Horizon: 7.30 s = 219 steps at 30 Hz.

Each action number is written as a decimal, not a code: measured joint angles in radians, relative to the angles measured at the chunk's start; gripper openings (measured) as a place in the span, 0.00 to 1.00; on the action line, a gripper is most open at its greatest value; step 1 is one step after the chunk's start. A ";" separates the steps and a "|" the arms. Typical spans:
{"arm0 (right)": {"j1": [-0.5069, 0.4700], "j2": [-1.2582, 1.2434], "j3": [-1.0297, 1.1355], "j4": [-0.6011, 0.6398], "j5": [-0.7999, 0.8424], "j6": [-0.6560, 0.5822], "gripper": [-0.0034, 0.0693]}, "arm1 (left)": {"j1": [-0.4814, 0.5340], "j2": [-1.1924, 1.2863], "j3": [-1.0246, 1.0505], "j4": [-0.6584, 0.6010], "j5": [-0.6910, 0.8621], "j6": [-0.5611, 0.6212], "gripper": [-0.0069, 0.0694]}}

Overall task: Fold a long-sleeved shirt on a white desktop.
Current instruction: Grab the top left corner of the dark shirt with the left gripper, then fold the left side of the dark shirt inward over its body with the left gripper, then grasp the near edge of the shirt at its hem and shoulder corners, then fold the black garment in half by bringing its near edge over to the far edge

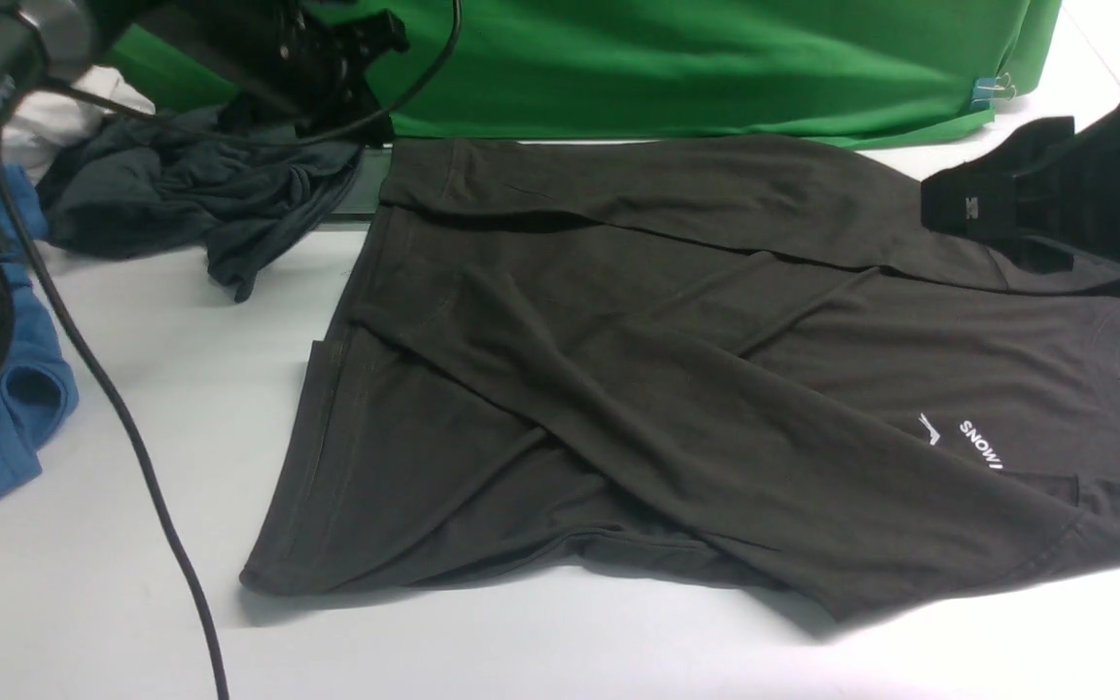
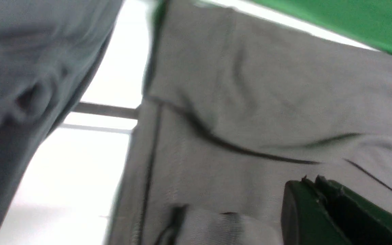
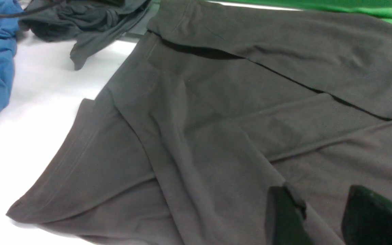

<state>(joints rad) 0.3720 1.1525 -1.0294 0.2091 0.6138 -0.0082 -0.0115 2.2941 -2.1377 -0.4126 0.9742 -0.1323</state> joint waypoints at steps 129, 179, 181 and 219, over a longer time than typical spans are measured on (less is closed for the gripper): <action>0.000 0.000 0.210 -0.034 0.126 -0.105 0.40 | 0.044 -0.571 0.833 0.182 0.213 0.231 0.98; 0.187 0.454 0.338 -0.268 -0.200 -0.309 0.77 | 0.049 -0.624 1.374 -0.208 -0.272 0.495 0.14; 0.187 0.465 0.331 -0.268 -0.214 -0.296 0.74 | 0.049 -0.624 1.373 -0.188 -0.275 0.494 0.14; 0.190 0.025 0.213 -0.077 0.332 -0.370 0.13 | 0.046 -1.114 1.343 0.052 -0.178 0.317 0.14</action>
<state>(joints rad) 0.5616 1.1779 -0.8169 0.1316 0.9460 -0.3781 0.0348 1.1801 -0.7944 -0.3606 0.7964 0.1849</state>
